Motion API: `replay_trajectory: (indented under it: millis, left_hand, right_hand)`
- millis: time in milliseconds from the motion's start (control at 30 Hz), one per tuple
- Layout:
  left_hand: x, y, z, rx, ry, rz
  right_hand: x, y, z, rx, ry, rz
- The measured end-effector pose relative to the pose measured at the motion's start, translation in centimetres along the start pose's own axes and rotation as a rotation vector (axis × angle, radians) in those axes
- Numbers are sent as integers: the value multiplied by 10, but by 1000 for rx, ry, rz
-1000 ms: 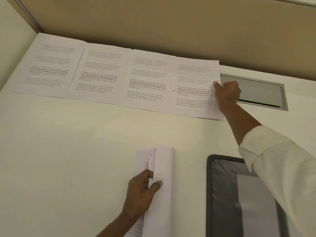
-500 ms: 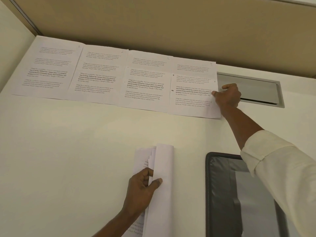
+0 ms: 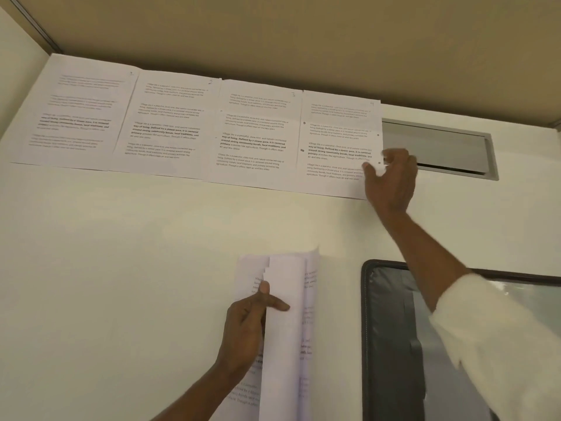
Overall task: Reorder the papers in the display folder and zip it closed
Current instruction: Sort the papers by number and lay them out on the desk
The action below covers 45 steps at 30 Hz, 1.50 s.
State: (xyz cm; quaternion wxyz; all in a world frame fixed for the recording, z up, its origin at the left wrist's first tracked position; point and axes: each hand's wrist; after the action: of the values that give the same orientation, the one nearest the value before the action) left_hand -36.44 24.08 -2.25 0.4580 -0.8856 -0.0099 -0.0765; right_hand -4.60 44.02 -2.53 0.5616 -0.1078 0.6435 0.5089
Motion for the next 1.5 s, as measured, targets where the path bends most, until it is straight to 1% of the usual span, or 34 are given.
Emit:
replay_trajectory:
  millis: [33, 67, 167, 233, 300, 400, 533, 600, 700, 767, 867, 933, 1167, 1367, 1500]
  left_hand:
    - [0, 0, 0, -1, -7, -10]
    - [0, 0, 1, 1, -13, 4]
    - [-1, 6, 2, 29, 9, 77]
    - [-3, 10, 2, 54, -6, 124]
    - [-5, 13, 2, 71, -6, 167]
    - [-6, 12, 1, 93, -6, 195]
    - [-4, 12, 1, 80, -22, 157]
    - [-4, 15, 2, 51, -24, 141]
    - [1, 12, -4, 62, -32, 97]
    - [5, 9, -8, 65, -31, 73]
    - [6, 9, -12, 58, -36, 57]
    - [4, 8, -11, 46, -35, 43]
    - [3, 5, -10, 1, -62, -30]
    - [1, 9, -6, 17, -20, 26]
    - [-2, 14, -3, 8, -28, 93]
  right_hand:
    - [-6, 0, -22, -31, 30, 68]
    - [-13, 0, -45, -24, 80, 130]
    - [-35, -6, -121, 78, 262, 243]
    - [-49, -14, -164, 131, 351, 264]
    - [-61, -20, -195, 162, 384, 251]
    - [-72, -26, -219, 198, 382, 272]
    - [-77, -35, -239, 178, 451, 256]
    - [-80, -36, -249, 107, 480, 234]
    - [-79, -40, -267, 34, 476, 244]
    - [-78, -40, -277, 90, 480, 286]
    - [-83, -33, -283, 273, 534, 372]
    - [-87, -29, -282, 316, 551, 394]
    - [-83, -31, -275, 282, 594, 382]
    - [-82, -43, -276, 310, 555, 474]
    - [-85, -48, -276, 355, 593, 489]
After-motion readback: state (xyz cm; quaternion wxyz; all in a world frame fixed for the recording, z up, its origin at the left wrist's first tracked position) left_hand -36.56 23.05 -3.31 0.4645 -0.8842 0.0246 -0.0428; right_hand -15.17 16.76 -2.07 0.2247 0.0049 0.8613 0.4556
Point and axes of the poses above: each hand's wrist, its own z-axis towards the middle knuckle, its own x-axis out of the palm, y = z × x, and after that the axes turned 7 degrees about -z, right-handed
